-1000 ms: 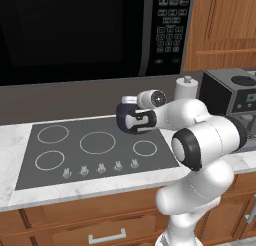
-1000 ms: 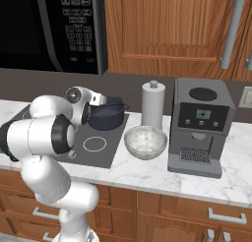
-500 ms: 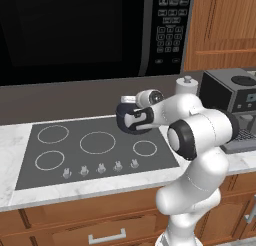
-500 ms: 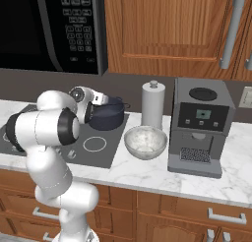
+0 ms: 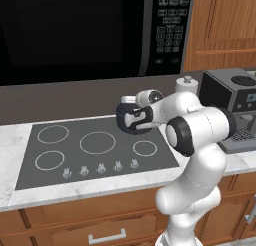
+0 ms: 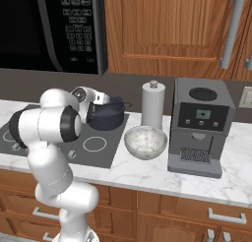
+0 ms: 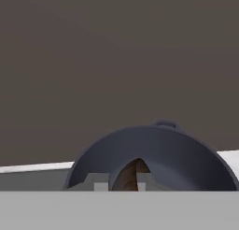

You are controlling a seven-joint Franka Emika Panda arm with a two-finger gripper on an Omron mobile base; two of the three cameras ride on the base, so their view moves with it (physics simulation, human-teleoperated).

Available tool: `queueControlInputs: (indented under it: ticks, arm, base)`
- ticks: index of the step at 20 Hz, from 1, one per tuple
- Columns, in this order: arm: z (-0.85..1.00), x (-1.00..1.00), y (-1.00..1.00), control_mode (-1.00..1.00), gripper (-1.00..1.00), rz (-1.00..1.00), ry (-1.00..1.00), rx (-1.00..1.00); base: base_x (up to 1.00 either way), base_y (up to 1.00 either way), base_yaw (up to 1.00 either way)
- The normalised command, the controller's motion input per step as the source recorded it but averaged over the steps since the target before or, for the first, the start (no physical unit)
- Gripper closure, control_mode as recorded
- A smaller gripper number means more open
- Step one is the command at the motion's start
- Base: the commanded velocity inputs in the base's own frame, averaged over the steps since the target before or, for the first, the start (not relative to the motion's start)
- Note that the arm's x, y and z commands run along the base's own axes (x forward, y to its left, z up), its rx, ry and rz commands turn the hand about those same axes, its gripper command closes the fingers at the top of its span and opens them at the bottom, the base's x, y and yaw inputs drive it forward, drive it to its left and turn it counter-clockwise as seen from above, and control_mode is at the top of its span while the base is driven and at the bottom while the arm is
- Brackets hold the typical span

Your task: Open the cabinet and move the ladle to the pot. Then close the cabinet.

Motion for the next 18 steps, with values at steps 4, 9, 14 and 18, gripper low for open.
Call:
queueControlInputs:
  ticks: [4,9,14,18]
  arm:
    - [-0.06,0.16,0.0,-1.0,1.0,0.0,0.0,-0.02]
    - [-0.07,0.12,0.09,-1.0,1.0,0.0,0.0,-0.02]
    - [-0.07,0.04,0.23,-1.0,1.0,0.0,0.0,-0.01]
    - [-0.1,0.12,0.26,-1.0,1.0,0.0,0.0,-0.01]
  base:
    - [0.0,0.0,0.0]
    - [0.0,0.0,0.0]
    - [0.0,0.0,0.0]
    - [0.0,0.0,0.0]
